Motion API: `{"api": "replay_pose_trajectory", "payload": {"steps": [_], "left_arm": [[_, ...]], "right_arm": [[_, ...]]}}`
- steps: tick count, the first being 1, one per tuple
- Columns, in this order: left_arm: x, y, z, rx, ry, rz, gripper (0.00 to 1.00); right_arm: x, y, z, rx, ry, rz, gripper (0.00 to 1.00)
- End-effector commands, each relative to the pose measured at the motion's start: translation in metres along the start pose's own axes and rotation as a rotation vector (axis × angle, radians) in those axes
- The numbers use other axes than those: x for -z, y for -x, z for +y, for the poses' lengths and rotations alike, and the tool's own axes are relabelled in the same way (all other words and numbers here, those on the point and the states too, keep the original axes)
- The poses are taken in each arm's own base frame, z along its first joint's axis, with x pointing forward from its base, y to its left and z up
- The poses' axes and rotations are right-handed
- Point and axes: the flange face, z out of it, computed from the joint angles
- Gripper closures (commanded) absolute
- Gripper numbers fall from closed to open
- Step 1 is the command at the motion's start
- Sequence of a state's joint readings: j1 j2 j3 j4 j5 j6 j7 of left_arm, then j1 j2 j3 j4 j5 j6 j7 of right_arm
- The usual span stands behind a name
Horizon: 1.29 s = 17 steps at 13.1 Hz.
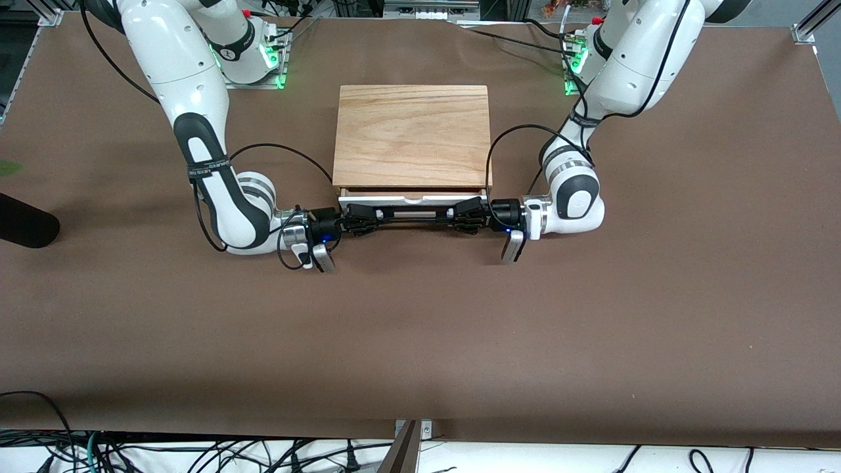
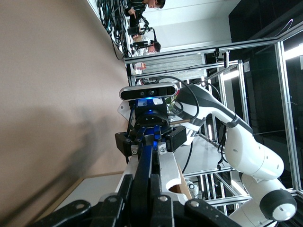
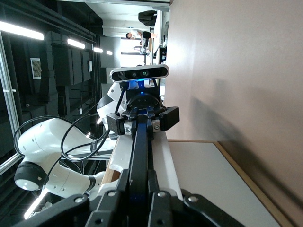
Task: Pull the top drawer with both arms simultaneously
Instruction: 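Pull the handle with both grippers, sliding the drawer out of the box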
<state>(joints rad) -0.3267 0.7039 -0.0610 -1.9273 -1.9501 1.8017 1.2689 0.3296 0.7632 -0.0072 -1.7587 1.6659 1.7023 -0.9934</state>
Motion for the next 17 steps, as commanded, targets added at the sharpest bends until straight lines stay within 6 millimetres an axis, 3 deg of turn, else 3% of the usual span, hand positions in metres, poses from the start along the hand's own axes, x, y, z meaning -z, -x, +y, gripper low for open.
{"api": "replay_pose_trajectory", "payload": {"steps": [1, 10, 12, 17], "left_arm": [[0.015, -0.023, -0.01, -0.039, 0.005, 0.048, 1.0], [0.022, -0.069, -0.026, -0.027, -0.005, 0.078, 1.0], [0.021, -0.074, -0.027, -0.016, -0.004, 0.081, 1.0], [0.027, -0.08, -0.033, 0.004, -0.033, 0.094, 1.0]], "right_arm": [[0.027, -0.042, -0.012, -0.003, -0.03, 0.086, 1.0], [0.042, -0.069, -0.022, 0.004, -0.041, 0.113, 1.0], [0.044, -0.077, -0.031, -0.023, -0.044, 0.115, 1.0], [0.047, -0.085, -0.029, -0.013, -0.042, 0.123, 1.0]]}}
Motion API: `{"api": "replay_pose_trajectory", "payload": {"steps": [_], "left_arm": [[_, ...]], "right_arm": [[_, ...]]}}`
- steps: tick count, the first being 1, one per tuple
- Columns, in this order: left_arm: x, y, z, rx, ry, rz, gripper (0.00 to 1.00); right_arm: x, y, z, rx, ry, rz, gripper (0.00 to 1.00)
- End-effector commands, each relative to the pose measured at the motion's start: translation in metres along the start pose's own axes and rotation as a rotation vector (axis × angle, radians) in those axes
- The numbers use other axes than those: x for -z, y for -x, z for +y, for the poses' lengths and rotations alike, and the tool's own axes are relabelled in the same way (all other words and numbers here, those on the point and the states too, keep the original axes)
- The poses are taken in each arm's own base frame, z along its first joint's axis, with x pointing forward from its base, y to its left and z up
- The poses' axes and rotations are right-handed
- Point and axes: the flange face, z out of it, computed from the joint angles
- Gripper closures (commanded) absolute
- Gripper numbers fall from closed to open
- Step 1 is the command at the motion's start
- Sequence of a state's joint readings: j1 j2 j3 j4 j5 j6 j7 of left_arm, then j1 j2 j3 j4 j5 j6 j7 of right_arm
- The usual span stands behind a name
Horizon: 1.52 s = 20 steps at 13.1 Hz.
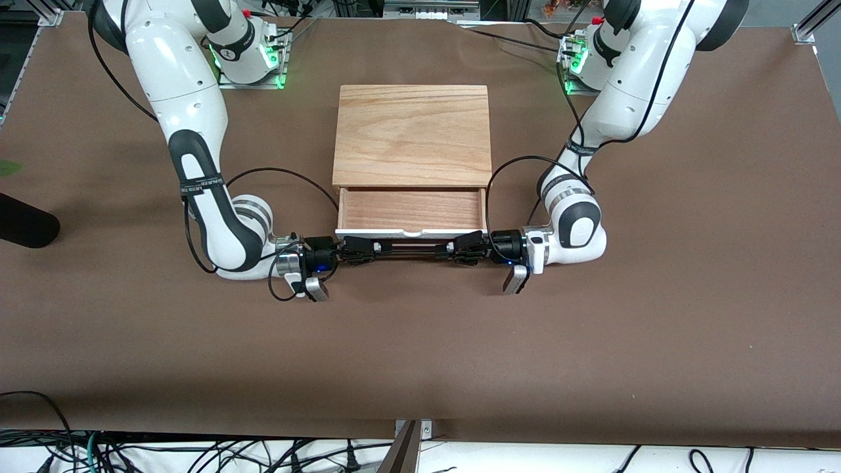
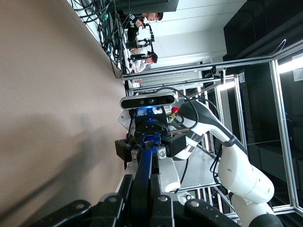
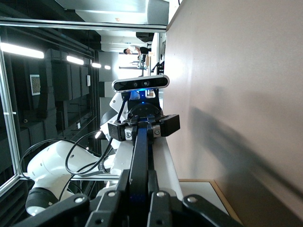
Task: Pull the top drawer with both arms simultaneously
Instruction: 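Pull the handle with both grippers, sliding the drawer out of the box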
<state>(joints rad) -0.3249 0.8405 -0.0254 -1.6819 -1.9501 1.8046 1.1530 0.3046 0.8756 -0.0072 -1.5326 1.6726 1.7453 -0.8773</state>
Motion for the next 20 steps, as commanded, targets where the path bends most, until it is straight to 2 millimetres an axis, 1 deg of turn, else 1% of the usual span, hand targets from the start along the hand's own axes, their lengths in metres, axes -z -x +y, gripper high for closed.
{"api": "replay_pose_trajectory", "payload": {"steps": [1, 4, 5, 6, 7, 8, 9, 10, 11, 12, 13, 14, 15, 16, 17, 19, 20], "left_arm": [[0.033, -0.014, -0.022, -0.004, -0.066, 0.063, 1.0], [0.034, -0.013, -0.025, 0.017, -0.07, 0.065, 1.0], [0.034, -0.013, -0.025, 0.021, -0.071, 0.067, 0.95], [0.035, -0.013, -0.026, 0.023, -0.071, 0.067, 0.78], [0.036, -0.013, -0.027, 0.022, -0.073, 0.068, 0.69], [0.037, -0.012, -0.028, 0.023, -0.075, 0.07, 0.45], [0.037, -0.011, -0.028, 0.025, -0.075, 0.071, 0.3], [0.037, -0.011, -0.028, 0.02, -0.075, 0.071, 0.28], [0.039, -0.009, -0.029, 0.02, -0.077, 0.071, 0.0], [0.039, -0.009, -0.029, 0.021, -0.078, 0.072, 0.0], [0.039, -0.009, -0.028, 0.021, -0.077, 0.071, 0.0], [0.039, -0.009, -0.028, 0.023, -0.077, 0.072, 0.0], [0.041, -0.01, -0.028, 0.027, -0.079, 0.075, 0.0], [0.049, -0.016, -0.027, 0.023, -0.089, 0.082, 0.0], [0.065, -0.024, -0.026, 0.011, -0.115, 0.089, 0.0], [0.069, -0.032, -0.012, 0.009, -0.141, 0.039, 0.0], [0.075, -0.039, 0.001, 0.017, -0.138, 0.048, 0.0]], "right_arm": [[0.034, -0.026, -0.024, -0.009, -0.054, 0.065, 1.0], [0.034, -0.028, -0.026, -0.009, -0.067, 0.081, 1.0], [0.035, -0.031, -0.028, -0.004, -0.07, 0.085, 1.0], [0.035, -0.033, -0.026, -0.004, -0.071, 0.086, 1.0], [0.035, -0.034, -0.026, -0.002, -0.071, 0.085, 1.0], [0.034, -0.033, -0.024, -0.003, -0.073, 0.082, 1.0], [0.034, -0.032, -0.024, -0.005, -0.076, 0.079, 1.0], [0.035, -0.032, -0.024, -0.005, -0.078, 0.079, 1.0], [0.036, -0.033, -0.025, -0.003, -0.078, 0.081, 1.0], [0.036, -0.033, -0.024, -0.005, -0.078, 0.081, 1.0], [0.036, -0.034, -0.026, 0.0, -0.074, 0.083, 0.76], [0.036, -0.035, -0.028, 0.006, -0.074, 0.082, 0.01], [0.036, -0.035, -0.029, 0.008, -0.075, 0.081, 0.0], [0.036, -0.035, -0.031, 0.009, -0.077, 0.079, 0.0], [0.036, -0.036, -0.032, 0.012, -0.077, 0.08, 0.0], [0.036, -0.038, -0.035, 0.017, -0.077, 0.081, 0.0], [0.036, -0.041, -0.041, 0.031, -0.076, 0.078, 0.0]]}}
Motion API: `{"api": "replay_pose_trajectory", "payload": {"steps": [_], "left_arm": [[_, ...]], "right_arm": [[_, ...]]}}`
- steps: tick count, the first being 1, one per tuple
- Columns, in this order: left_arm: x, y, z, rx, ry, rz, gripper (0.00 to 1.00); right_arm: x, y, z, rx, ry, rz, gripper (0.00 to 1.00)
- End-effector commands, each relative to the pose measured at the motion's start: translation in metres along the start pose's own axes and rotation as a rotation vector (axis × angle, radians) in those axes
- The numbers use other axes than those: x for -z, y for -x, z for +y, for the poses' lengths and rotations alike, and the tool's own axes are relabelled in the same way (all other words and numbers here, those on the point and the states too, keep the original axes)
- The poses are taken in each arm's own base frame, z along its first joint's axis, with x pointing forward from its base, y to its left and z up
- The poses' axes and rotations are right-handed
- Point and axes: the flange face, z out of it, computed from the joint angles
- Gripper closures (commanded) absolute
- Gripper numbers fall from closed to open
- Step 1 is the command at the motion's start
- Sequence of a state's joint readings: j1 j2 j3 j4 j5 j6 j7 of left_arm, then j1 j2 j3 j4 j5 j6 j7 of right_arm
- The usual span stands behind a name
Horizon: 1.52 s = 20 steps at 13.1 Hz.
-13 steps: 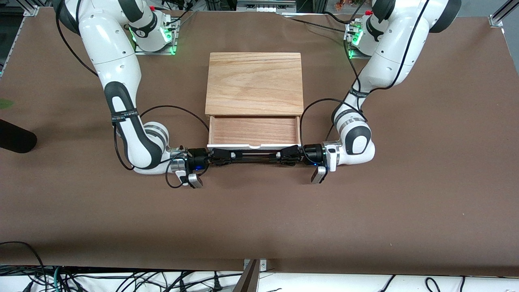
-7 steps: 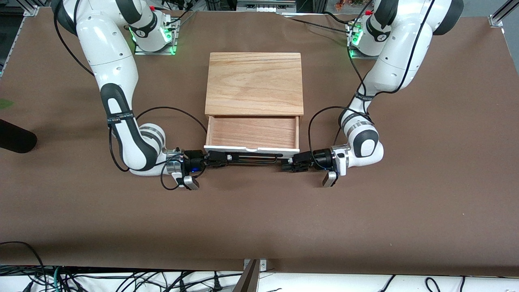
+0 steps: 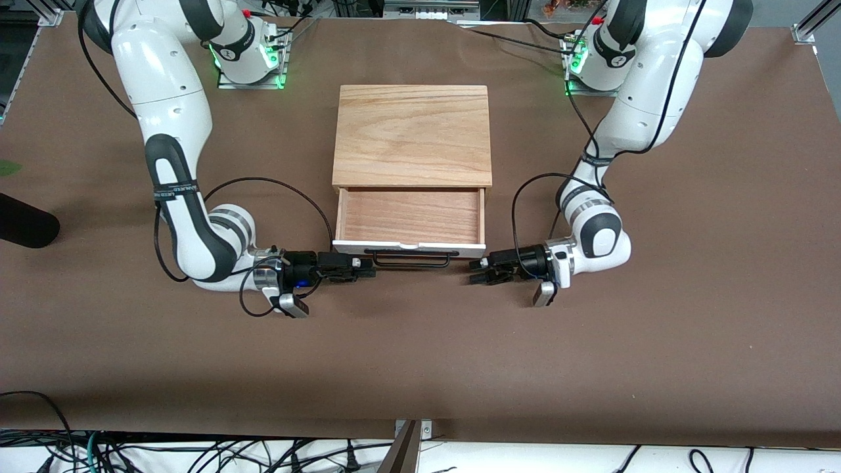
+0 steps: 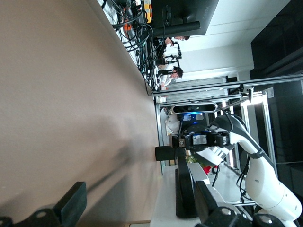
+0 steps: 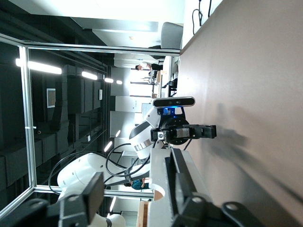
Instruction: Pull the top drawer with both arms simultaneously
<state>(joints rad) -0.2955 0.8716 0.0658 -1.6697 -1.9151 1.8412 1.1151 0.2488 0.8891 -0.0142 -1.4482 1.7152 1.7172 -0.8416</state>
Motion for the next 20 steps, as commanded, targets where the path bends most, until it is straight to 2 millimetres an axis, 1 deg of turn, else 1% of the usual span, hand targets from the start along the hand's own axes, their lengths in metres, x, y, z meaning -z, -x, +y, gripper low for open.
{"api": "replay_pose_trajectory", "payload": {"steps": [1, 2, 3, 4, 5, 7, 9, 10, 11, 12, 13, 14, 15, 16, 17, 18, 19, 20], "left_arm": [[0.01, -0.014, 0.039, -0.007, -0.016, -0.035, 0.0], [0.02, -0.02, 0.052, -0.015, -0.031, -0.053, 0.0], [0.028, -0.02, 0.069, -0.001, -0.047, -0.072, 0.0], [0.038, -0.02, 0.087, 0.022, -0.064, -0.09, 0.0], [0.051, -0.018, 0.106, 0.034, -0.09, -0.114, 0.0], [0.078, -0.012, 0.144, 0.039, -0.155, -0.165, 0.0], [0.106, -0.01, 0.178, 0.024, -0.249, -0.222, 0.0], [0.124, -0.011, 0.199, 0.014, -0.311, -0.248, 0.0], [0.14, -0.012, 0.223, 0.002, -0.385, -0.275, 0.0], [0.159, -0.01, 0.242, -0.002, -0.469, -0.296, 0.0], [0.172, -0.007, 0.264, -0.014, -0.549, -0.316, 0.0], [0.187, -0.004, 0.283, -0.011, -0.633, -0.327, 0.0], [0.2, -0.001, 0.302, -0.016, -0.727, -0.339, 0.0], [0.212, 0.002, 0.32, -0.032, -0.817, -0.351, 0.0], [0.222, 0.009, 0.337, -0.039, -0.89, -0.376, 0.0], [0.233, 0.014, 0.35, -0.041, -0.959, -0.394, 0.0], [0.245, 0.018, 0.365, -0.057, -1.021, -0.398, 0.0], [0.253, 0.023, 0.375, -0.063, -1.084, -0.414, 0.0]], "right_arm": [[-0.002, -0.009, -0.022, 0.01, -0.02, 0.001, 0.0], [0.006, -0.013, -0.028, -0.001, 0.002, 0.0, 0.0], [0.016, -0.018, -0.037, -0.015, 0.045, -0.015, 0.0], [0.022, -0.026, -0.055, -0.016, 0.091, -0.047, 0.0], [0.031, -0.031, -0.066, -0.021, 0.17, -0.086, 0.0], [0.056, -0.042, -0.106, -0.019, 0.329, -0.124, 0.0], [0.076, -0.044, -0.135, 0.023, 0.516, -0.185, 0.0], [0.093, -0.044, -0.147, 0.056, 0.621, -0.217, 0.0], [0.111, -0.042, -0.161, 0.084, 0.727, -0.25, 0.0], [0.128, -0.037, -0.174, 0.092, 0.811, -0.299, 0.0], [0.15, -0.032, -0.189, 0.094, 0.888, -0.333, 0.0], [0.174, -0.026, -0.211, 0.092, 0.961, -0.359, 0.0], [0.197, -0.019, -0.238, 0.098, 1.056, -0.377, 0.0], [0.211, -0.011, -0.262, 0.11, 1.151, -0.406, 0.0], [0.224, -0.001, -0.283, 0.1, 1.212, -0.44, 0.0], [0.23, 0.01, -0.298, 0.073, 1.262, -0.483, 0.0], [0.231, 0.019, -0.31, 0.002, 1.362, -0.528, 0.0], [0.226, 0.023, -0.334, -0.088, 1.459, -0.493, 0.0]]}}
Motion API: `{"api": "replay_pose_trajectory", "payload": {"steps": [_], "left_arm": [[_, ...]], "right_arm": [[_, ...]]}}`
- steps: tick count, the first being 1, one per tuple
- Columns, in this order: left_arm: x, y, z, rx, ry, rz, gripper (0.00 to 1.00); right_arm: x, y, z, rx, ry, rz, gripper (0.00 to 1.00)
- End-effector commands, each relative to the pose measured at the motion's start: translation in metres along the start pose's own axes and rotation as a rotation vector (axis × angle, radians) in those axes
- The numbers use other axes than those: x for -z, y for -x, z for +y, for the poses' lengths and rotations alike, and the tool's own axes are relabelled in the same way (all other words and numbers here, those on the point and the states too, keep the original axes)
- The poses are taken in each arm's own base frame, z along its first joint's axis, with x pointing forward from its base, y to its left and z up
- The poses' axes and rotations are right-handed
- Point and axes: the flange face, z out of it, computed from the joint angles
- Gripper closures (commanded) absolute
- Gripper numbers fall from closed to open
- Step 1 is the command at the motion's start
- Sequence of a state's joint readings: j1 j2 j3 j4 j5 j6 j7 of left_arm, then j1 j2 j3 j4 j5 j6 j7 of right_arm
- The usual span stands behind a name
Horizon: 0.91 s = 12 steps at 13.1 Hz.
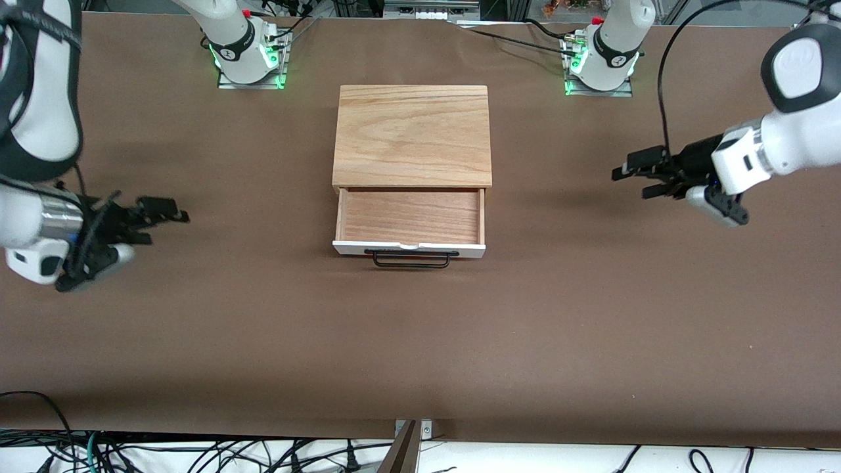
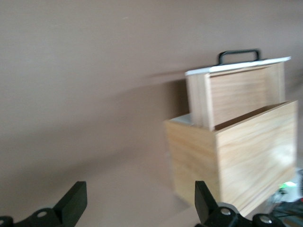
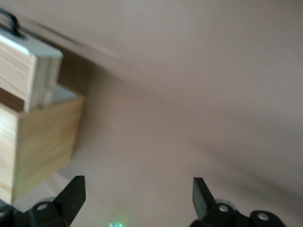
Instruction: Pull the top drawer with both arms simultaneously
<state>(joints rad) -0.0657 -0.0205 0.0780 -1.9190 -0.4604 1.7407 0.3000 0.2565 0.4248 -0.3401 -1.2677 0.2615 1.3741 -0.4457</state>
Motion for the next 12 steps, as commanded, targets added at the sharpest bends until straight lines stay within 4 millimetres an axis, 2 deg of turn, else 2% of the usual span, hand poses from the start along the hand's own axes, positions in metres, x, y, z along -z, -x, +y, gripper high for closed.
{"api": "replay_pose_trajectory", "payload": {"steps": [1, 2, 3, 7, 9, 10, 12], "left_arm": [[0.03, 0.032, 0.002, 0.013, -0.162, -0.025, 0.0], [0.038, 0.04, 0.005, 0.012, -0.22, -0.039, 0.0], [0.05, 0.049, 0.008, 0.006, -0.286, -0.05, 0.0], [0.098, 0.063, 0.016, 0.1, -0.477, -0.06, 0.0], [0.121, 0.066, 0.01, 0.113, -0.541, -0.04, 0.0], [0.128, 0.069, -0.001, 0.13, -0.532, -0.031, 0.0], [0.128, 0.071, 0.0, 0.142, -0.529, -0.034, 0.0]], "right_arm": [[0.036, 0.017, -0.036, -0.21, 0.145, -0.09, 0.0], [0.048, 0.025, -0.044, -0.266, 0.166, -0.082, 0.0], [0.063, 0.041, -0.045, -0.287, 0.166, -0.052, 0.0], [0.037, 0.101, -0.018, -0.327, 0.17, 0.048, 0.0], [0.029, 0.123, -0.011, -0.374, 0.202, 0.099, 0.0], [0.03, 0.129, -0.008, -0.422, 0.201, 0.108, 0.0], [0.045, 0.147, -0.008, -0.449, 0.197, 0.144, 0.0]]}}
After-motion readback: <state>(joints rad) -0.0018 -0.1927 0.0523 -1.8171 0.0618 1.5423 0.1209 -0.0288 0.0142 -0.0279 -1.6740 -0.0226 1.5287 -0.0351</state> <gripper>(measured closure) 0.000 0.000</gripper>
